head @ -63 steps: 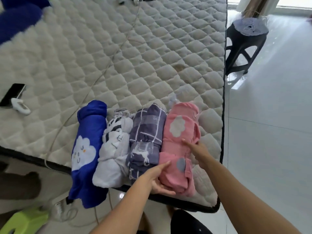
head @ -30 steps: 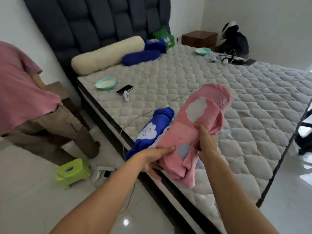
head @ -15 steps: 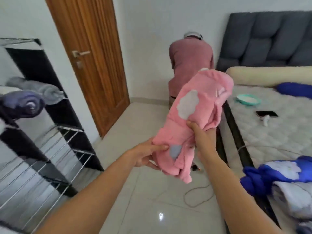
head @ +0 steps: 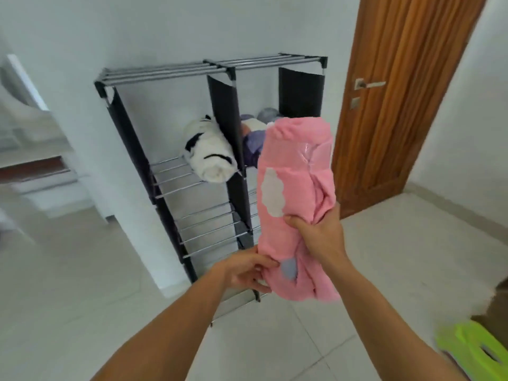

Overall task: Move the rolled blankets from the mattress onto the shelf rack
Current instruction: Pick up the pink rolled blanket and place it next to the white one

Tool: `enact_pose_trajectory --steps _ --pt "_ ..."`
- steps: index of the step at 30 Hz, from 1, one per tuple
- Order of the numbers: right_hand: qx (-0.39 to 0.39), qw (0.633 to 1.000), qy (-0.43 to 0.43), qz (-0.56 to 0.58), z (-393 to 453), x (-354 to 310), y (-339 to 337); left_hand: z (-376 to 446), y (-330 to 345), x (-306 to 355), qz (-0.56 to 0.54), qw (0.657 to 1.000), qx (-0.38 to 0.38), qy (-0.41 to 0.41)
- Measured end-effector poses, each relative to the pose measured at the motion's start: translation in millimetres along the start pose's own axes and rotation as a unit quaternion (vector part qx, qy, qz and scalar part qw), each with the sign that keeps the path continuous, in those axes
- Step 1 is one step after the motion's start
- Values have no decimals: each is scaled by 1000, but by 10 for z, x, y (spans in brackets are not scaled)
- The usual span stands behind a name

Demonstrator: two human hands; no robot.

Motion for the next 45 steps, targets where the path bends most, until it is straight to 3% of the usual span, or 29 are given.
enact_pose_trajectory --steps 5,11,16,21,30,41,45 --pt "-157 987 -8 11 382 -120 1112 31 -802 58 -98 986 131 14" --pt "-275 961 -32 16 516 -423 2464 -133 -1794 244 -171 952 247 62" --pt "-295 953 -59 18 657 -695 3428 -129 -2472 546 -150 930 324 88" --pt "-271 962 -36 -8 957 -745 3977 52 -2771 912 -144 915 352 136" --pt "-326 942 -28 -74 1250 -509 4293 411 -2840 1087 -114 872 429 205" --pt "-308 949 27 -61 1428 -419 3994 364 -2811 1261 -14 864 469 182" --pt "-327 938 -41 -107 1358 -607 3878 270 -2783 1340 55 880 445 159"
Point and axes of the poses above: each hand's wrist, its own z-axis towards the middle knuckle, its own y-axis out of the palm, x = y × z, the point moved 5 cm from there along z, towards the middle knuckle, and after that the axes turned 10 degrees about x, right-handed, at the moved point
